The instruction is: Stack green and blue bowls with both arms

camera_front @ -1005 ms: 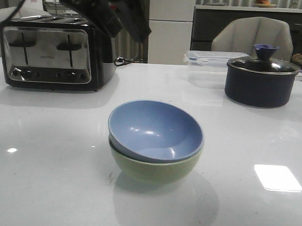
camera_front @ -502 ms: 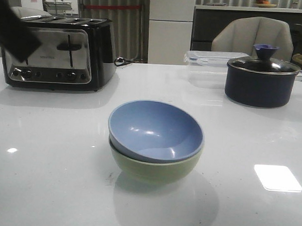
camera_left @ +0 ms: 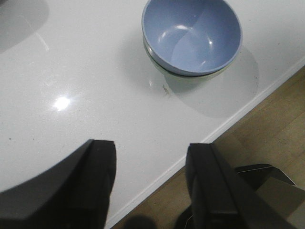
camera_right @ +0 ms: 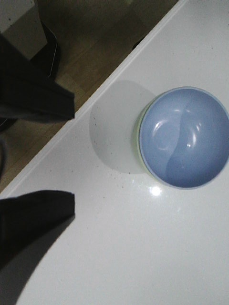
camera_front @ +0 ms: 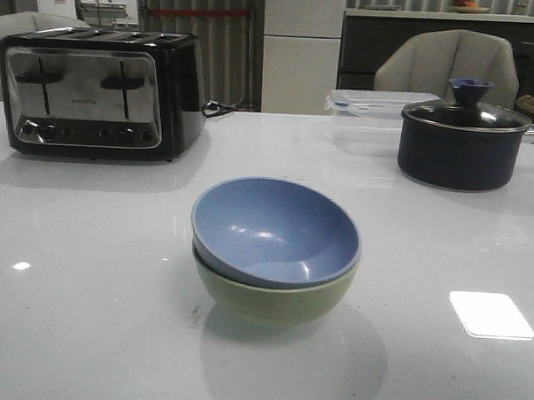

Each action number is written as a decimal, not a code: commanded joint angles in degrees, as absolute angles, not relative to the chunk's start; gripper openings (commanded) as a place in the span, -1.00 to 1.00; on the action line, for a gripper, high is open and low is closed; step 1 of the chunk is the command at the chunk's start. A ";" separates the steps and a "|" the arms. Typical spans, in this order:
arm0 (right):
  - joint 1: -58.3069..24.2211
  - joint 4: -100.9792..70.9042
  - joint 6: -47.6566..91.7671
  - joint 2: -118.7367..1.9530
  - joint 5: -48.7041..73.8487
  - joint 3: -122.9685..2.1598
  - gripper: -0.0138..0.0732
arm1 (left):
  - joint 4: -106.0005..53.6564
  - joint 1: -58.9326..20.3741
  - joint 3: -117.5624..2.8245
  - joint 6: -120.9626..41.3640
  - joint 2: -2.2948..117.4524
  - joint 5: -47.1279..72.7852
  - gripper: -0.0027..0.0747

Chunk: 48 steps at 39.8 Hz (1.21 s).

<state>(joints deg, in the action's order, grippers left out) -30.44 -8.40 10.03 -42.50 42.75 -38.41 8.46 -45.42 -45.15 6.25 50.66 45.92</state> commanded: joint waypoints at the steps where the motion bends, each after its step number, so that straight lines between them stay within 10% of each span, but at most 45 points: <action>1: -30.00 -8.10 10.11 -42.13 40.75 -39.98 0.34 | 9.09 -45.67 -46.76 6.95 50.11 41.39 0.10; 19: -30.00 -8.10 10.11 -42.13 41.41 -39.98 -0.55 | 9.09 -45.67 -46.76 6.95 50.11 41.28 -0.69; 48: -30.00 -8.17 10.11 -42.13 42.88 -39.98 -0.56 | 9.26 -45.79 -46.76 6.95 49.99 41.04 -0.69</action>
<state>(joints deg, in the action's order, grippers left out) -30.44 -8.31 10.03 -42.50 45.76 -38.41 8.58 -45.42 -45.15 6.28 50.66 44.70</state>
